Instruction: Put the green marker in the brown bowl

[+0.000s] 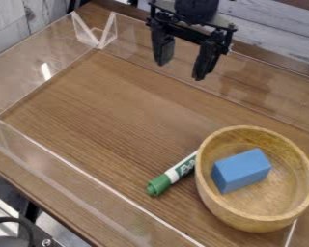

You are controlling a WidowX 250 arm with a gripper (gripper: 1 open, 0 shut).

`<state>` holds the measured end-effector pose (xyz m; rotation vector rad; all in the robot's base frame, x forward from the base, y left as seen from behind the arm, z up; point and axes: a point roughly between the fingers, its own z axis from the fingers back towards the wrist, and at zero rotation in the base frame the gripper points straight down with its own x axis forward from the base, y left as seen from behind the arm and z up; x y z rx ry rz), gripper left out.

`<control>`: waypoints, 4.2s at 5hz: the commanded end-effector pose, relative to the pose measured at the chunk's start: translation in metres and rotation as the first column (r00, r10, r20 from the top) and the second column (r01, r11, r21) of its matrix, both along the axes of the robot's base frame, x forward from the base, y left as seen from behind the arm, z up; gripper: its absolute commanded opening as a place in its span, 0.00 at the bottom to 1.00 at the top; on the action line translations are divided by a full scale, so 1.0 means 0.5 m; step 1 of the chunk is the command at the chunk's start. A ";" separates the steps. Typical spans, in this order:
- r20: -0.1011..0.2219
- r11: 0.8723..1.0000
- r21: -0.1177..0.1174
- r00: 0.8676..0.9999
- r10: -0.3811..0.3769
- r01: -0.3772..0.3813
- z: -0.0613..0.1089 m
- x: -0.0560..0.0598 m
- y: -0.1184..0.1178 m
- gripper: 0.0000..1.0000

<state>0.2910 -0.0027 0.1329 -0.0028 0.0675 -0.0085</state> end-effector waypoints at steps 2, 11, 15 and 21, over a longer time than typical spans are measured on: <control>-0.013 0.998 -0.006 0.998 -0.064 0.064 -0.027 -0.033 -0.014 1.00; 0.060 0.968 -0.030 0.967 -0.249 0.251 -0.142 -0.125 -0.064 1.00; 0.090 0.961 -0.067 0.961 -0.262 0.268 -0.189 -0.134 -0.069 1.00; 0.123 0.956 -0.082 0.955 -0.271 0.282 -0.204 -0.136 -0.068 0.00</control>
